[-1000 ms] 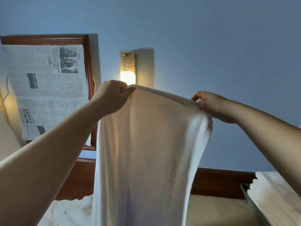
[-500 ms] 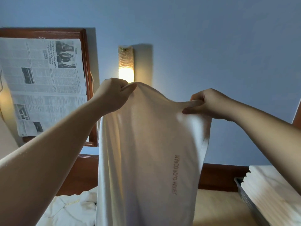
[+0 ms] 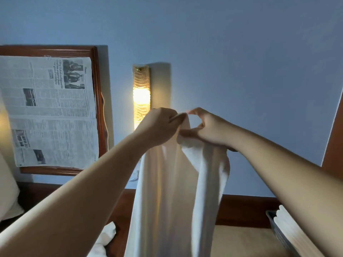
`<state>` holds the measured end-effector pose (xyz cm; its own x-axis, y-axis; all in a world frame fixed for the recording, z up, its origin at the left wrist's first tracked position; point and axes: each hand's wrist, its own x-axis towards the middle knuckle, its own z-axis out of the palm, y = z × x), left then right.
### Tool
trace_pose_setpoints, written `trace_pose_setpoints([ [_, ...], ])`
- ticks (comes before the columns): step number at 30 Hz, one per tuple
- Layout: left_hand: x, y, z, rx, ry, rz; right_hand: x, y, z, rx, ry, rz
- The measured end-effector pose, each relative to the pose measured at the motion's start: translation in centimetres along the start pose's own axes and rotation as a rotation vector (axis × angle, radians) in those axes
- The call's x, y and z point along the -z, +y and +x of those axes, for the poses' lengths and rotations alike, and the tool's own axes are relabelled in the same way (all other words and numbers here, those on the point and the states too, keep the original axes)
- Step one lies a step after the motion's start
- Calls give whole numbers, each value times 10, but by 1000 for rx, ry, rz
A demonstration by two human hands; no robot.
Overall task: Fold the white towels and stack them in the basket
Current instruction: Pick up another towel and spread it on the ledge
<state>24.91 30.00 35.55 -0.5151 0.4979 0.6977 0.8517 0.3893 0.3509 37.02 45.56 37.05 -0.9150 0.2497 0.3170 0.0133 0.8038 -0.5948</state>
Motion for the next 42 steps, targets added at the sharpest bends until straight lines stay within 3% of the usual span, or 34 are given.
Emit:
trace_pose_setpoints([
  [6, -8, -7, -5, -58, -10, -68, 3, -10, 8, 95, 49, -134],
  [13, -51, -47, -46, -74, 108, -68, 12, 8, 12, -8, 220, -370],
  [22, -130, -74, -102, 349, 63, -255, 15, 45, 1, -89, 283, -424],
  [26, -104, -60, -76, 228, 148, -201, 25, 64, -4, -143, 202, -562],
  [30, -76, -11, -33, -39, 48, -118, 2, 54, -6, -19, -28, -394],
  [34, -60, 17, -10, -196, 15, -152, 3, 48, 10, 77, 133, -259],
  [42, -109, -47, -62, 47, 7, -190, 30, 68, 1, 15, 185, -302],
])
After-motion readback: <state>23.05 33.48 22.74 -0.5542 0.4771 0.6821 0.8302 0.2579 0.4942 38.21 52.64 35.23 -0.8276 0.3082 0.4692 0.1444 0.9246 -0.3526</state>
